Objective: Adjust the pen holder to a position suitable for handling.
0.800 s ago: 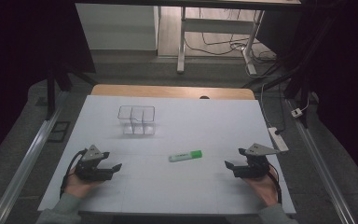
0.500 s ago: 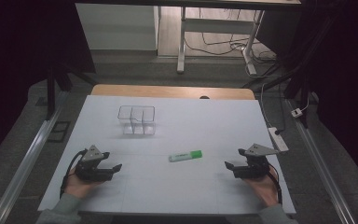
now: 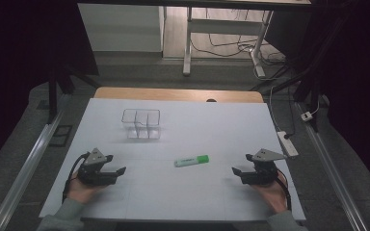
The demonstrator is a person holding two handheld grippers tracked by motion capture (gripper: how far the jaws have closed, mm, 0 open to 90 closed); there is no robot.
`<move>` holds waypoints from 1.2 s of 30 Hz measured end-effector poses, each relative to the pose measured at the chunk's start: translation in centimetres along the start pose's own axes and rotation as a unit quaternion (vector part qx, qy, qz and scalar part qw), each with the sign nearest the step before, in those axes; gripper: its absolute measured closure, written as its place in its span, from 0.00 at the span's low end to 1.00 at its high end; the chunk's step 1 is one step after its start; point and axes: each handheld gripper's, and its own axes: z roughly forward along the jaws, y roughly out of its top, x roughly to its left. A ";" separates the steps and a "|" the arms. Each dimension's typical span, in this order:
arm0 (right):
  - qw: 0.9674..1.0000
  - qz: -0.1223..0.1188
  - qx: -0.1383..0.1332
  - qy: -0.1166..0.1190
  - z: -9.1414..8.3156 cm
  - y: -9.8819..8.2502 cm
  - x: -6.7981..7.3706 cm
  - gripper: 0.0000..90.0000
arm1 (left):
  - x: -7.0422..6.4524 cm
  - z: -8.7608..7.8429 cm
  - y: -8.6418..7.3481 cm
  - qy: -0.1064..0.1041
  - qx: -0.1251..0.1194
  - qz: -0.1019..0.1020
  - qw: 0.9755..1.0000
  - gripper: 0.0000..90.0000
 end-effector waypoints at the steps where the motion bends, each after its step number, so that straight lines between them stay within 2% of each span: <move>1: 1.000 -0.004 0.000 -0.003 0.0 0.0 0.0 0.23 | 0.0 -0.1 0.1 0.001 -0.002 -0.002 1.000 0.31; 3: 1.000 0.002 -0.003 0.001 -0.1 0.0 0.0 0.23 | 0.0 -0.1 0.2 0.003 -0.005 -0.003 1.000 0.31; 11: 1.000 -0.002 -0.001 0.002 -0.3 0.0 0.2 0.23 | 0.0 0.1 1.2 0.003 -0.001 0.001 1.000 0.31; 21: 1.000 0.001 -0.001 0.003 -0.2 -0.1 0.2 0.23 | 1.3 0.5 2.6 0.010 0.000 -0.012 1.000 0.31; 28: 1.000 0.001 0.001 0.003 -0.3 -0.1 0.3 0.23 | 2.4 0.8 3.8 0.017 0.010 -0.025 0.999 0.32; 36: 1.000 0.005 0.004 0.009 -0.2 -0.2 0.2 0.23 | 3.7 1.2 5.4 0.029 0.018 -0.021 0.999 0.34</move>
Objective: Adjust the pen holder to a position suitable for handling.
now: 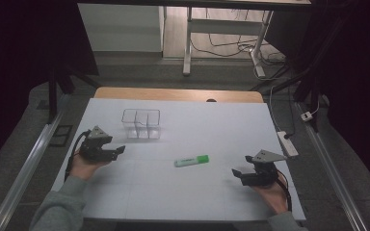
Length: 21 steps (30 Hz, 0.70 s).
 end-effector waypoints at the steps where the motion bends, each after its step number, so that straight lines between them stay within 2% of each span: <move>1: 1.000 0.000 0.000 0.000 0.0 0.0 0.0 0.23 | 0.1 0.0 0.2 0.001 0.001 0.001 1.000 0.34; 6: 1.000 0.000 0.004 -0.003 0.0 0.0 0.0 0.23 | 0.8 0.2 1.1 0.006 0.005 0.003 1.000 0.35; 9: 1.000 0.000 0.003 -0.005 0.0 -0.1 0.0 0.23 | 1.4 0.1 1.6 0.011 0.003 -0.003 1.000 0.35; 15: 1.000 0.008 -0.017 -0.013 -0.4 0.0 -0.3 0.24 | 2.5 0.0 2.2 0.019 0.001 -0.013 1.000 0.36; 21: 1.000 0.005 -0.015 -0.012 -0.3 -0.1 -0.2 0.24 | 3.0 0.3 2.6 0.024 0.004 -0.014 1.000 0.38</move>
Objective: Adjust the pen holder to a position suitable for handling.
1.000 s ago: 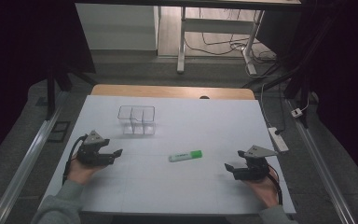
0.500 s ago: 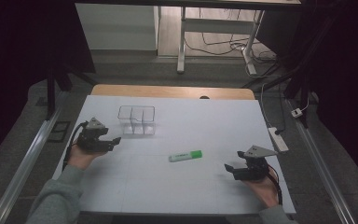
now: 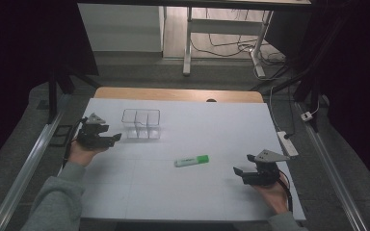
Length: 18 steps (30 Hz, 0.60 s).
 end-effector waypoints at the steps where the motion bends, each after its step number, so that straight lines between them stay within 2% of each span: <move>1: 1.000 0.000 0.002 0.001 0.0 0.0 0.0 0.24 | 0.1 0.1 0.1 0.001 0.000 -0.002 1.000 0.38; 14: 1.000 0.000 0.010 0.009 0.3 -0.1 0.1 0.24 | 1.5 1.3 1.4 0.016 0.019 -0.002 1.000 0.41; 18: 1.000 -0.001 0.017 0.011 0.5 -0.1 0.1 0.24 | 2.0 1.9 1.5 0.018 0.024 -0.003 1.000 0.48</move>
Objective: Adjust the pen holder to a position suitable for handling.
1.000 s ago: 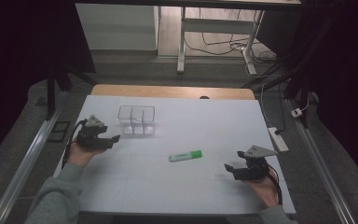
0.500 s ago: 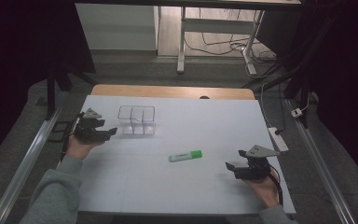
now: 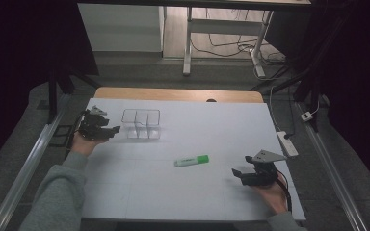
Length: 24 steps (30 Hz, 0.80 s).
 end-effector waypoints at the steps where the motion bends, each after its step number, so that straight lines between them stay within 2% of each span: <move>1: 1.000 0.000 0.000 0.000 0.0 0.0 0.0 0.24 | 0.1 0.1 0.0 -0.001 0.000 -0.002 1.000 0.50; 5: 1.000 0.002 0.005 -0.001 0.1 0.0 0.0 0.24 | 0.7 1.0 -0.1 -0.009 0.005 -0.007 1.000 0.61; 11: 1.000 0.001 0.004 0.000 0.2 -0.1 0.1 0.24 | 1.0 1.9 -0.2 -0.009 0.012 -0.006 1.000 0.79; 13: 1.000 -0.001 0.006 0.004 0.2 -0.1 0.0 0.24 | 1.2 2.1 -0.2 -0.013 0.009 -0.011 1.000 0.88; 14: 1.000 0.000 0.006 0.002 0.3 -0.1 0.1 0.24 | 1.4 2.4 -0.2 -0.028 0.002 -0.023 0.999 0.92; 15: 1.000 0.000 0.006 0.002 0.3 -0.1 0.1 0.24 | 1.4 2.4 -0.2 -0.028 0.002 -0.023 0.999 0.96; 17: 1.000 0.001 0.007 0.002 0.3 -0.1 0.1 0.24 | 1.5 2.7 -0.1 -0.034 -0.003 -0.031 0.999 0.99; 24: 1.000 -0.001 0.011 0.004 0.4 -0.1 0.0 0.24 | 1.4 3.7 0.4 -0.045 -0.001 -0.032 0.998 0.99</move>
